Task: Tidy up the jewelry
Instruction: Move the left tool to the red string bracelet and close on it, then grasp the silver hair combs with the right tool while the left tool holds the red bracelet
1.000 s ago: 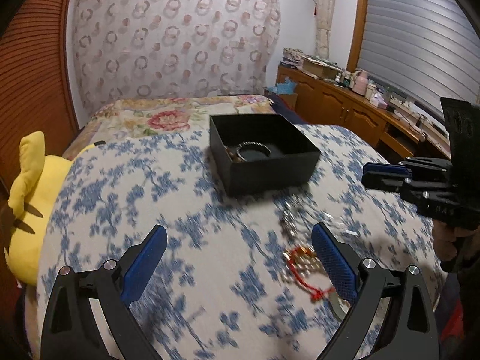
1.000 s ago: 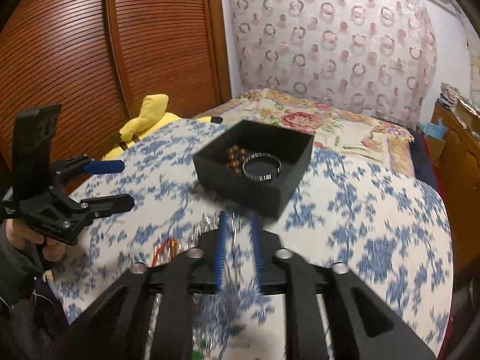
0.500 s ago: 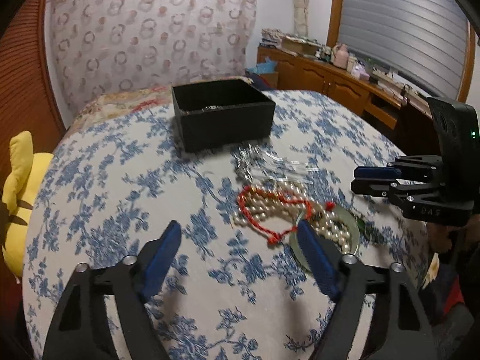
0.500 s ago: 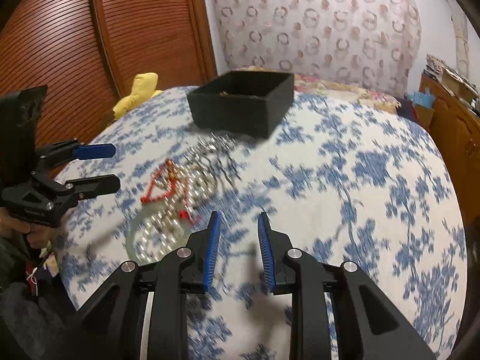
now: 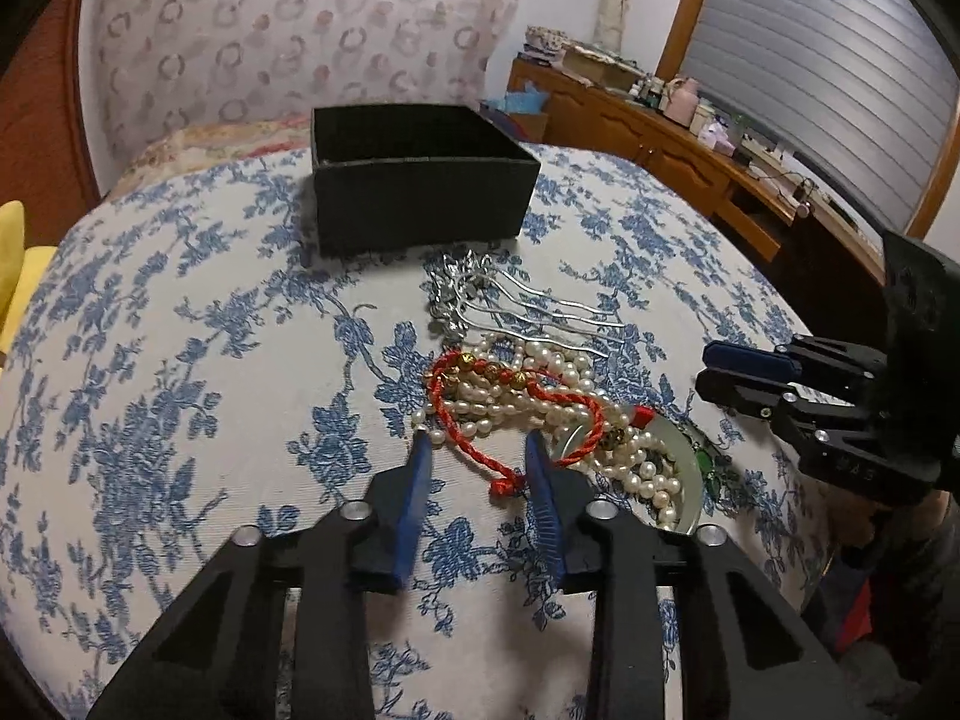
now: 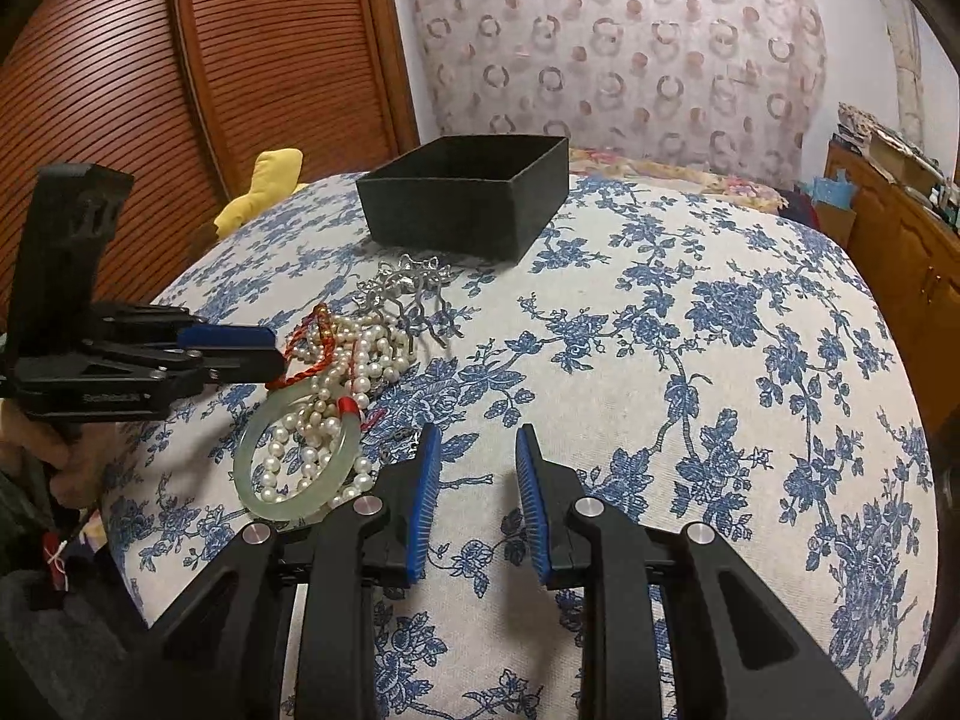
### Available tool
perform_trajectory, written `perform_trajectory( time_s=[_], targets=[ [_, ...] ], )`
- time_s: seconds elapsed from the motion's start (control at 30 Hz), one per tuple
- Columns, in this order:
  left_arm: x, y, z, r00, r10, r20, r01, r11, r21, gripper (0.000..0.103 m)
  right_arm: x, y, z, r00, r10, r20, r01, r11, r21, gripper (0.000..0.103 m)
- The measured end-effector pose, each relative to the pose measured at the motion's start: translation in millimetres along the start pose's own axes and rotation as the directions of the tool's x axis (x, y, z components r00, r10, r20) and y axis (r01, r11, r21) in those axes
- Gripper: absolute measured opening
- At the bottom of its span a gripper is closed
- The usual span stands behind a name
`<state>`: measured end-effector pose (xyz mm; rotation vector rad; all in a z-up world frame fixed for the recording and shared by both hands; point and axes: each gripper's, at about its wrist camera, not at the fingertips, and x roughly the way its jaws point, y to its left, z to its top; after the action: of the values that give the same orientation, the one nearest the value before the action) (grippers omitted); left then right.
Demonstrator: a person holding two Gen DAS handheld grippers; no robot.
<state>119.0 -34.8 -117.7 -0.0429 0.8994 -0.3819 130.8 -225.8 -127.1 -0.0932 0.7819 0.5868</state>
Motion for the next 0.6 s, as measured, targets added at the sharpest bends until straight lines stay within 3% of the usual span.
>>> perform_trajectory(
  time_s=[0.3,0.37,0.6],
  targets=[
    [10.2,-10.3,5.2,0.998,0.065,-0.004,-0.065,0.997,0.039,0.021,0.7,2.5,-0.1,1.0,-0.011,0.0,0.011,1.0,-0.01,0.028],
    [10.8,-10.9,4.5,0.995,0.097,-0.003,-0.096,0.994,0.06,0.002,1.1,3.2,0.1,1.0,-0.013,-0.003,0.013,1.0,-0.014,0.028],
    [-8.7,-1.2,1.9,0.995,0.078,0.061,-0.08,0.996,0.04,0.002,3.0,9.8,3.1,1.0,-0.024,-0.018,0.023,0.999,-0.05,0.028]
  ],
)
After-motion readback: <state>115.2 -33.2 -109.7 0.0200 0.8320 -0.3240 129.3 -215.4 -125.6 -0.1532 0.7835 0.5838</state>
